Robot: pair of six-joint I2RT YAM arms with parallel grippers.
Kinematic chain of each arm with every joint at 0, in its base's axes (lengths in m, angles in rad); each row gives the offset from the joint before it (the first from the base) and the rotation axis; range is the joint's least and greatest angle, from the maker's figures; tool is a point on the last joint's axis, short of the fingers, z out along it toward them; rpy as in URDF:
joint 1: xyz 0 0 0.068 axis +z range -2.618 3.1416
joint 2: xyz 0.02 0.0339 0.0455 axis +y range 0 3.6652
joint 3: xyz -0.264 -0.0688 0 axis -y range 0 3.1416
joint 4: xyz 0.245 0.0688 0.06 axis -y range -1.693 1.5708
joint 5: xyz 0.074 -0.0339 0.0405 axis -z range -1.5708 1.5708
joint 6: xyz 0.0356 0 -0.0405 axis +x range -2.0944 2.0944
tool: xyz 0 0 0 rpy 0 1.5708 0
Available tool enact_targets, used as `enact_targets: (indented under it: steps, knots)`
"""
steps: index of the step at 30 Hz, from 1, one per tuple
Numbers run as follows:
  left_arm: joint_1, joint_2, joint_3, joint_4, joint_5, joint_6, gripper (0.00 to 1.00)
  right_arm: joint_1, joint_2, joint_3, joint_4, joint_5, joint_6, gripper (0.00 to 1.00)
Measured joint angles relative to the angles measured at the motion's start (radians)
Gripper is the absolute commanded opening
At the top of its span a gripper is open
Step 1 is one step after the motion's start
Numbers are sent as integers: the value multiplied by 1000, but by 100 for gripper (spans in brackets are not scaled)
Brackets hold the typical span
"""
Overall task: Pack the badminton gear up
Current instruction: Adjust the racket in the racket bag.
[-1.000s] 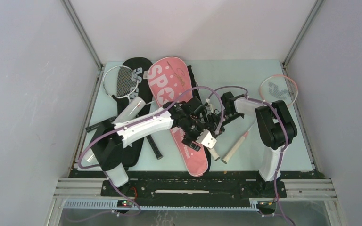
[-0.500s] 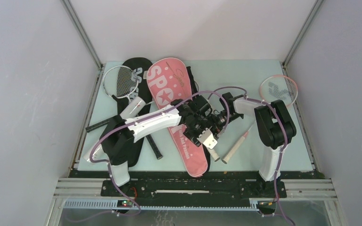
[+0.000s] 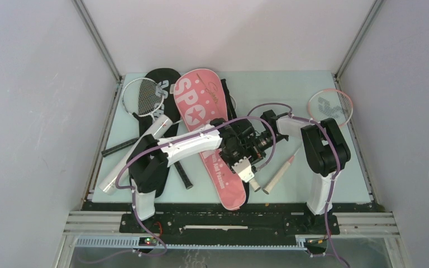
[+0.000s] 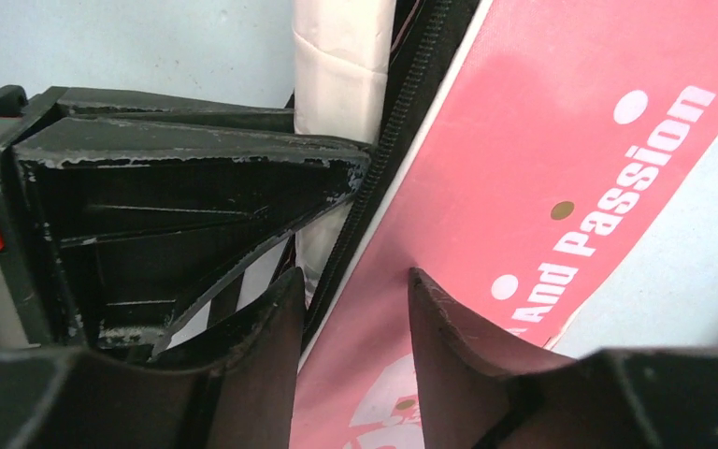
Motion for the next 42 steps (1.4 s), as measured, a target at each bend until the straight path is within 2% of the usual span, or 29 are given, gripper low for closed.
enact_targets:
  steps: [6, 13, 22, 34, 42]
  knots:
    - [-9, 0, 10, -6, -14, 7, 28, 0, 2, 0, 0, 0, 0, 0]
    - [-19, -8, 10, -13, -30, 6, 1, 0, 3, 0, 0, 0, -1, 0]
    - [-22, -64, -5, -3, -22, -20, 0, -5, 3, 0, 30, -2, 33, 0]
    - [-5, -139, -30, 70, -39, -200, 0, 29, -67, -19, 179, 8, 282, 0]
    - [-1, -139, -36, 84, -43, -266, 0, 59, -78, -43, 254, 63, 366, 0]
